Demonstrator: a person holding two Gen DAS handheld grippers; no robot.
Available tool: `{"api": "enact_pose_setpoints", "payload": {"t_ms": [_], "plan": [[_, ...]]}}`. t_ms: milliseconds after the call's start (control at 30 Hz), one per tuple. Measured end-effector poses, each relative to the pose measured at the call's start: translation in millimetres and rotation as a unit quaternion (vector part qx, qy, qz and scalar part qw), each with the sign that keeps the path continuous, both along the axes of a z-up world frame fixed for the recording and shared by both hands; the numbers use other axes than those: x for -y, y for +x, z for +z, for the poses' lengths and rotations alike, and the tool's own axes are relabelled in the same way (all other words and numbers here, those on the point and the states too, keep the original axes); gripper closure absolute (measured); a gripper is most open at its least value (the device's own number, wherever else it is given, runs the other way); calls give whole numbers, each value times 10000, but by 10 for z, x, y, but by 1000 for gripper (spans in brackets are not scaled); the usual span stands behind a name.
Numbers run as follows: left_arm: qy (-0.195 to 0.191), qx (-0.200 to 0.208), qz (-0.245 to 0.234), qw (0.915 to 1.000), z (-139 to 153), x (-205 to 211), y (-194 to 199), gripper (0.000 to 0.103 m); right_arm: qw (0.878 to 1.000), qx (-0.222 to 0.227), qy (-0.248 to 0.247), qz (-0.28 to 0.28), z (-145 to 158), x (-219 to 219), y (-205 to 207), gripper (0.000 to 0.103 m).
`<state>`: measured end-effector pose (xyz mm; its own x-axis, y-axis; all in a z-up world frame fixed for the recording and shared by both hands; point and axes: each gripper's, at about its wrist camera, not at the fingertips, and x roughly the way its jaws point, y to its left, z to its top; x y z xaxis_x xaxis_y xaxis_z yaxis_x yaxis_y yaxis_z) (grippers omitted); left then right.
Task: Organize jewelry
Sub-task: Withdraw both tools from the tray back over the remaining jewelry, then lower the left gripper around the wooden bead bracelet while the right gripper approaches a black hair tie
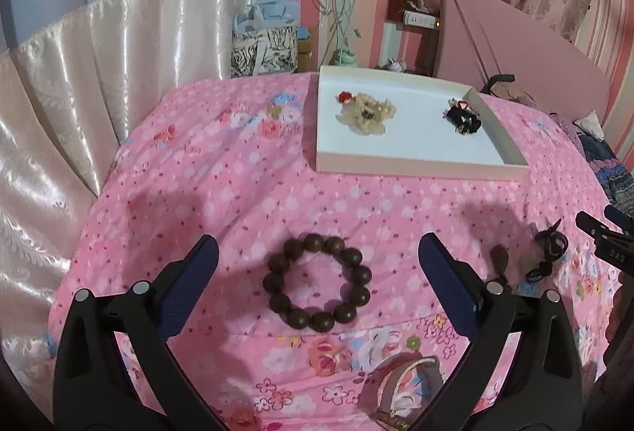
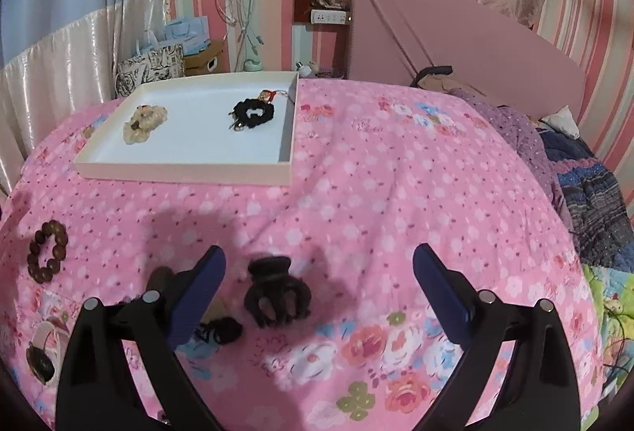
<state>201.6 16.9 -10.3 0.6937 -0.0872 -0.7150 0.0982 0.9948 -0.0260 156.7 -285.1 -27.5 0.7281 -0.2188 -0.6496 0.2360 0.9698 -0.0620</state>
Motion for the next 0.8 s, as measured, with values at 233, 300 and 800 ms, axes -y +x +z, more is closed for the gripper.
{"api": "enact_pose_setpoints", "payload": {"t_ms": [233,300,800], "plan": [[-14,-8,-36,10000,-112,0,-51,3,9997,-7,30,224,-130,-237,-144,8],[-42,-58,-29,10000,-157,-17,-37,3,9995,54,38,306,-134,-313,-182,8],[-200,-348,-31,9992,-432,-61,98,11,9967,-341,302,676,-396,-562,-97,42]]}}
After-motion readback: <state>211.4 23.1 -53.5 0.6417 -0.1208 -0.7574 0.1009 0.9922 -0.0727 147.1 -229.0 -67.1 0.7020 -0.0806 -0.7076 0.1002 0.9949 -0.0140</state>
